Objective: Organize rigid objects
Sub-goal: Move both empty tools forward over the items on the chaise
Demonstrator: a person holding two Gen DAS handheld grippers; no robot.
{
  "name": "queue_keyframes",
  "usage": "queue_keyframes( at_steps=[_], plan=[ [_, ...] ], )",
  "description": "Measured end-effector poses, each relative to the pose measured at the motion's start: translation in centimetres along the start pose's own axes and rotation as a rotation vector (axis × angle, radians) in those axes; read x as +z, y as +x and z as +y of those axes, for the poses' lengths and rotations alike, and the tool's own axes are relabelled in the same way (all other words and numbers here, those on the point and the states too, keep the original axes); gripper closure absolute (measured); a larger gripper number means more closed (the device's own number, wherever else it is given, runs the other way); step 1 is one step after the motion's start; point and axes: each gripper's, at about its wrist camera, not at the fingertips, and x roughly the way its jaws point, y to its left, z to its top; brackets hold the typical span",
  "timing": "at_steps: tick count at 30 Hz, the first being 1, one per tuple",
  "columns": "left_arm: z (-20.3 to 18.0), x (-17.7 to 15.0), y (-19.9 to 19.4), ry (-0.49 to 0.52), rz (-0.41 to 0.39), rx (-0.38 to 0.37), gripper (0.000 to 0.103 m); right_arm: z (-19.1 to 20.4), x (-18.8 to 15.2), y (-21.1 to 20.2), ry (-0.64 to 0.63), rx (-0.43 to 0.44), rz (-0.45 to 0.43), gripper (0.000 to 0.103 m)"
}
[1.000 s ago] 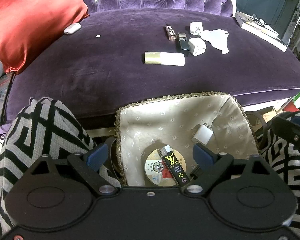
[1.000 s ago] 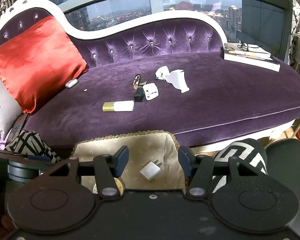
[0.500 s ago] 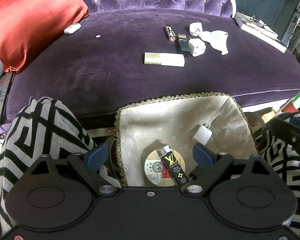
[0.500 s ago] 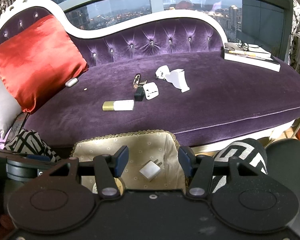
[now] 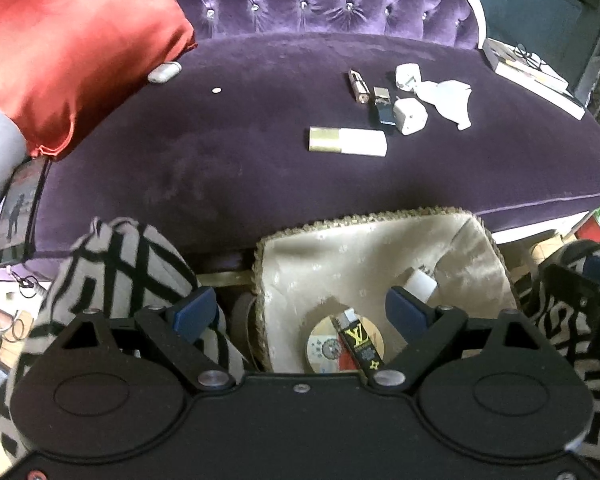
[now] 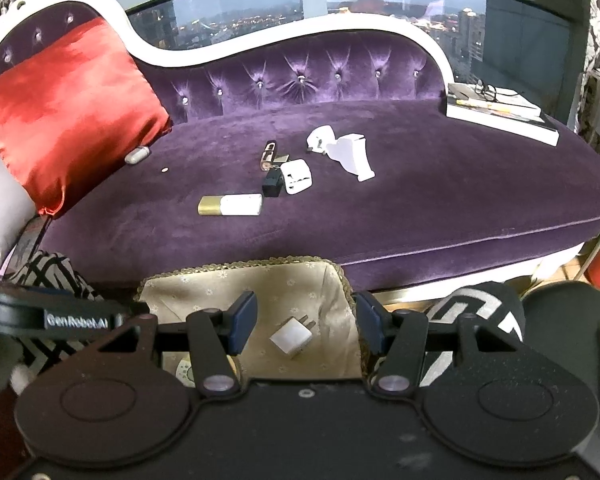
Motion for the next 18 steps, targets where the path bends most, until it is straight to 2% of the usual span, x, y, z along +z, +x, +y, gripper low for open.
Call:
queue_keyframes(
  at_steps=[10,18],
  plan=[
    [-0.6,4.9,0.4,0.044,-0.054,-0.007,0.014,0.1,2.6,2.0,-0.059,-0.032,-0.029,0.048],
    [-2.2,8.2,2.8,0.106,-0.08,0.0,0.014,-0.5,5.3,5.1,-0.046,-0.057,-0.026,0.048]
  ],
)
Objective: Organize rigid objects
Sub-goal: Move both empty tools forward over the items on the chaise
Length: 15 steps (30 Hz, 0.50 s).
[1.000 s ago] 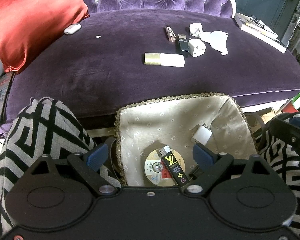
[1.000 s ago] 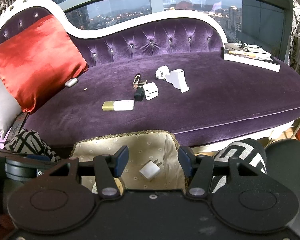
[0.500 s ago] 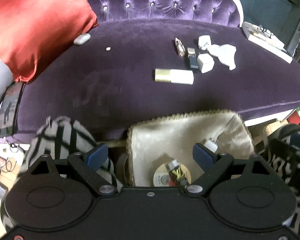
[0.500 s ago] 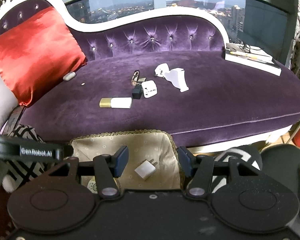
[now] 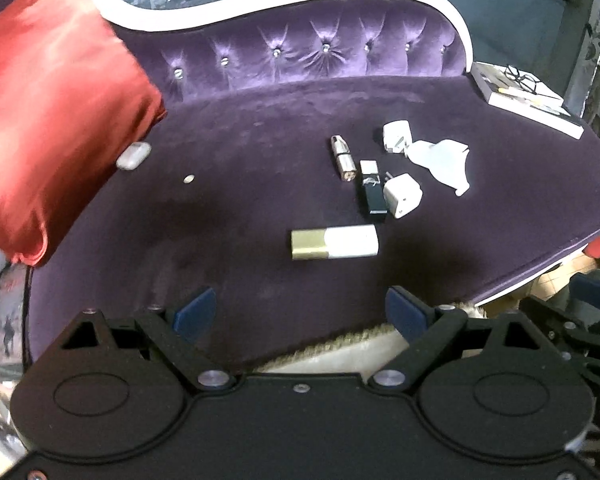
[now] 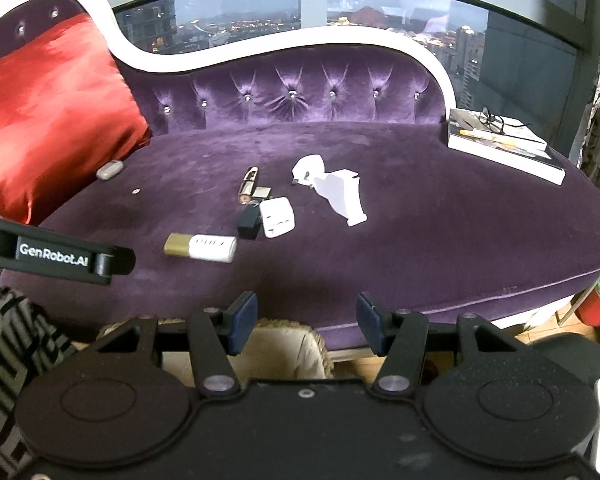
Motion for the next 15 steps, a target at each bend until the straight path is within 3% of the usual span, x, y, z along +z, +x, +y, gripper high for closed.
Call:
queue_keyframes(
  at_steps=[15],
  plan=[
    [-2.1,1.6,7.6,0.076,0.049,-0.027,0.013,-0.7,2.4,6.9,0.07,-0.025,0.046,0.048]
  ],
)
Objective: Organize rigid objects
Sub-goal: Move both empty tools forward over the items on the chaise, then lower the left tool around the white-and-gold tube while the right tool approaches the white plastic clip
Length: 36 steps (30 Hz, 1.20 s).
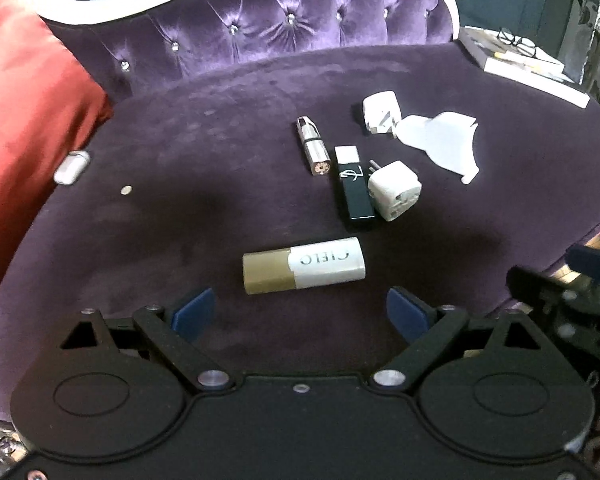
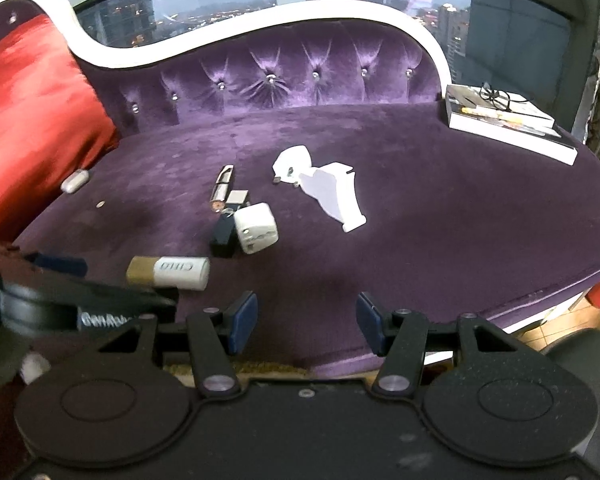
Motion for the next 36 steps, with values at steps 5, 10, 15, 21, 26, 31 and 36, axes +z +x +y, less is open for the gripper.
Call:
queue_keyframes(
  at_steps=[5,10,15,21,26,31,36],
  plan=[
    [0.6,0.5,1.9,-0.045,0.005,-0.015,0.013,-0.4,1.0,2.1,0.015,-0.005,0.007,0.048],
    [1.0,0.9,3.2,-0.066,-0.002,-0.006,0.013,-0.5,2.2,4.1,0.036,0.003,0.002,0.048],
    [1.8,1.3,4.3,-0.118,0.008,-0.032,0.008,-0.5,3.7,6.0,0.04,-0.025,-0.034,0.048],
    [2.7,1.4,4.8,-0.169,0.018,-0.053,0.007,-1.4,5.9,8.0,0.087,-0.035,-0.094,0.048],
    [3.3,1.4,5.0,-0.207,0.034,-0.08,0.007,-1.2,7.5,9.1,0.07,-0.017,-0.132,0.048],
    [3.8,1.4,5.1,-0.221,0.032,-0.076,0.007,-2.4,8.5,11.5,0.123,-0.071,-0.052,0.055],
    [4.3,1.4,5.4,-0.251,0.047,-0.087,0.005,-5.5,8.8,12.6,0.26,-0.164,-0.013,0.055]
  ],
)
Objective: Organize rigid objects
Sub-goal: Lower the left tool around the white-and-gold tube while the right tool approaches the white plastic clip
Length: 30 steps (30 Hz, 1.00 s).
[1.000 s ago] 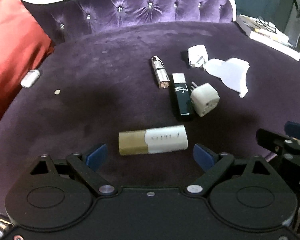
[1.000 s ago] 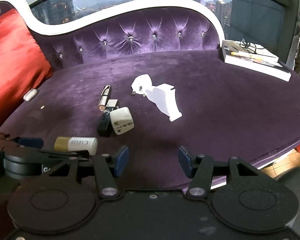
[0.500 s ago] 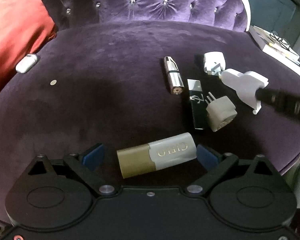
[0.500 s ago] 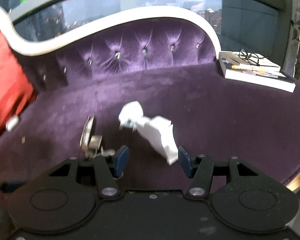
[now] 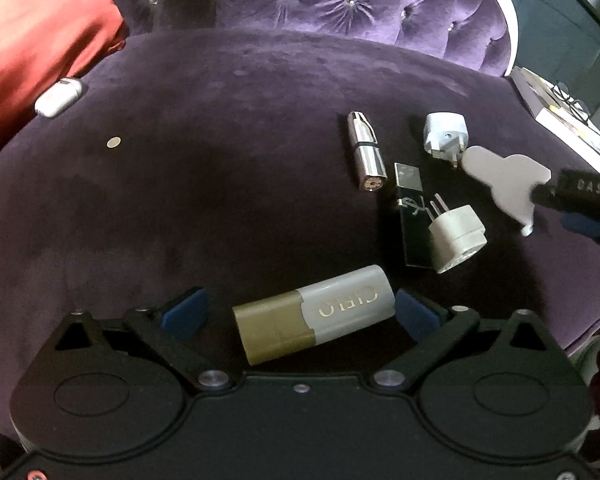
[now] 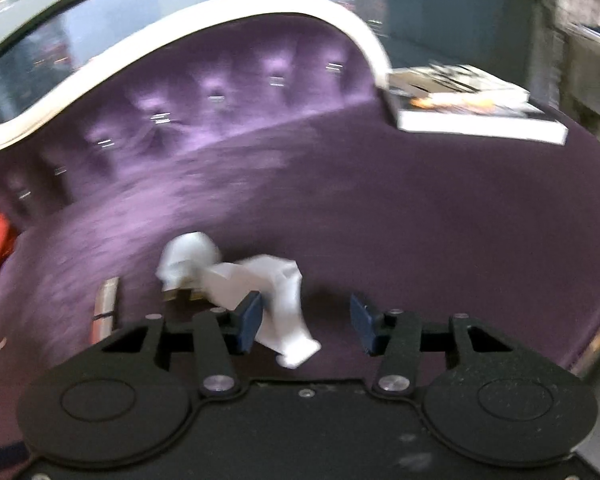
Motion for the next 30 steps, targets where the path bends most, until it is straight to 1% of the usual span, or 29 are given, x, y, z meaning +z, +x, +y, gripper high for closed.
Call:
queue_keyframes(
  at_steps=[1,3,6,8,9,10,11,12,13,14,16,18,19,20,21,23,24,25,28,29,30],
  plan=[
    [0.0,0.0,0.0,0.0,0.001,0.002,0.004,-0.4,0.1,0.3,0.021,-0.029,0.01,0.055],
    [0.0,0.0,0.1,0.004,0.002,0.004,0.004,-1.1,0.1,0.7,0.058,-0.057,0.025,0.055],
    [-0.1,0.0,0.1,0.016,0.008,0.012,0.004,-1.2,0.2,0.5,0.072,-0.009,0.011,0.055],
    [-0.2,0.0,0.1,0.025,0.011,0.016,0.004,-0.6,0.0,0.3,0.043,0.012,0.0,0.038],
    [-0.2,-0.1,0.2,0.03,0.014,0.016,0.004,0.0,-0.2,0.1,0.026,0.017,-0.003,0.034],
    [-0.2,-0.2,0.2,0.033,0.016,0.017,0.004,0.5,-0.4,0.2,0.01,0.014,-0.009,0.029],
    [-0.2,-0.2,0.2,0.035,0.017,0.019,0.004,1.1,-0.4,0.4,-0.007,0.005,-0.019,0.021],
    [-0.2,-0.3,0.2,0.038,0.017,0.022,0.004,1.6,-0.4,0.7,-0.018,-0.004,-0.026,0.015],
    [-0.2,-0.3,0.2,0.042,0.018,0.027,0.004,2.1,-0.3,1.2,-0.021,-0.011,-0.029,0.005],
    [-0.3,-0.4,0.2,0.045,0.018,0.031,0.004,2.5,-0.2,1.6,-0.017,-0.011,-0.026,0.003],
    [-0.3,-0.4,0.2,0.049,0.02,0.032,0.004,3.2,0.0,2.5,-0.001,-0.012,0.003,0.004],
    [-0.3,-0.4,0.2,0.053,0.019,0.033,0.004,3.8,0.2,3.5,-0.006,-0.045,0.038,0.005],
    [-0.2,-0.4,0.3,0.055,0.02,0.035,0.004,4.1,0.1,4.0,-0.025,-0.074,0.061,0.01],
    [-0.1,-0.3,0.3,0.054,0.021,0.035,0.004,4.3,-0.1,4.4,-0.046,-0.1,0.086,0.019],
    [0.0,-0.2,0.3,0.05,0.021,0.032,0.004,4.2,-0.3,4.7,-0.067,-0.119,0.107,0.023],
    [0.2,-0.1,0.2,0.032,0.022,0.024,0.004,3.1,-0.4,4.3,-0.071,-0.128,0.095,0.024],
    [0.4,-0.1,0.2,0.022,0.023,0.021,0.004,2.3,-0.4,4.0,-0.055,-0.148,0.089,0.022],
    [0.5,0.0,0.2,0.012,0.023,0.019,0.004,1.4,-0.4,3.8,-0.033,-0.16,0.089,0.024],
    [0.8,0.1,0.1,-0.003,0.023,0.016,0.004,-1.7,-0.4,3.3,0.083,-0.229,0.101,0.025],
    [0.8,0.1,0.1,-0.002,0.023,0.017,0.004,-2.5,-0.4,3.0,0.116,-0.22,0.1,0.025],
    [0.7,0.0,0.1,0.0,0.023,0.019,0.004,-3.0,-0.3,2.8,0.138,-0.193,0.097,0.024]
  ],
)
